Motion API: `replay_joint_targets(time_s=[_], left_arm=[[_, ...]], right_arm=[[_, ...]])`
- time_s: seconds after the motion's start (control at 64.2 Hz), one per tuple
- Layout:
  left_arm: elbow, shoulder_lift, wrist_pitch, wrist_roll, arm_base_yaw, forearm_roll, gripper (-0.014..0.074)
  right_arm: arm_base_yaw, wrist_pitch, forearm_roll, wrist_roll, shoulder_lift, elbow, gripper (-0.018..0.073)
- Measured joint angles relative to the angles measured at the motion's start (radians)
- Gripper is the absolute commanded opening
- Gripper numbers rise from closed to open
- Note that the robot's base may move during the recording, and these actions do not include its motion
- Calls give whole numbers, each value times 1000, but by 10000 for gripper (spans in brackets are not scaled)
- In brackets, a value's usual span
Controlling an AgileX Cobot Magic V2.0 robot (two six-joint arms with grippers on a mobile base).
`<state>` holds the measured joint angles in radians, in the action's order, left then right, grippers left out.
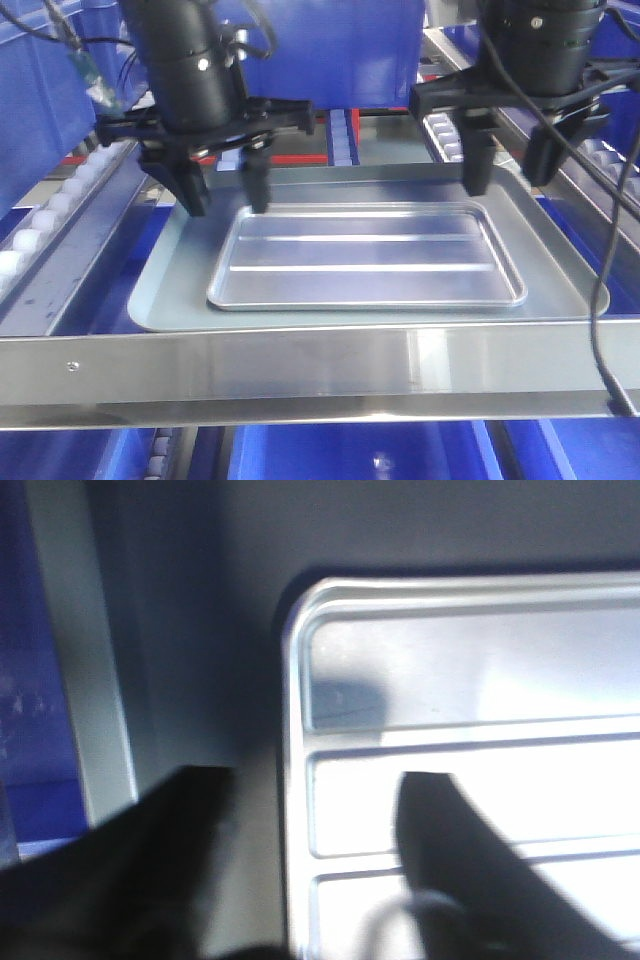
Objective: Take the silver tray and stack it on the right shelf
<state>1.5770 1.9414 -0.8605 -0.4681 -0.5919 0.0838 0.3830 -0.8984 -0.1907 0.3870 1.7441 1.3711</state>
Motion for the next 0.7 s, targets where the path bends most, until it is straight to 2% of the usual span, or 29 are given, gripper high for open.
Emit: replay_joint_targets(time_s=[0.125, 0.218, 0.421, 0.53, 0.67, 0.701], left_arm=[[22, 0, -18, 2, 0, -6, 404], [26, -10, -34, 5, -2, -8, 368], [-25, -156, -72, 72, -43, 24, 216], [-142, -283, -23, 83, -66, 43, 94], [-367, -455, 94, 83, -68, 53, -92], [-416, -489, 120, 83, -68, 53, -104]], right_arm=[[0, -31, 0, 0, 0, 29, 542], [0, -51, 0, 0, -14, 37, 477], [0, -87, 0, -68, -96, 38, 183], [0, -98, 0, -76, -153, 27, 47], [0, -91, 0, -78, -254, -54, 57], [0, -82, 0, -78, -281, -86, 57]])
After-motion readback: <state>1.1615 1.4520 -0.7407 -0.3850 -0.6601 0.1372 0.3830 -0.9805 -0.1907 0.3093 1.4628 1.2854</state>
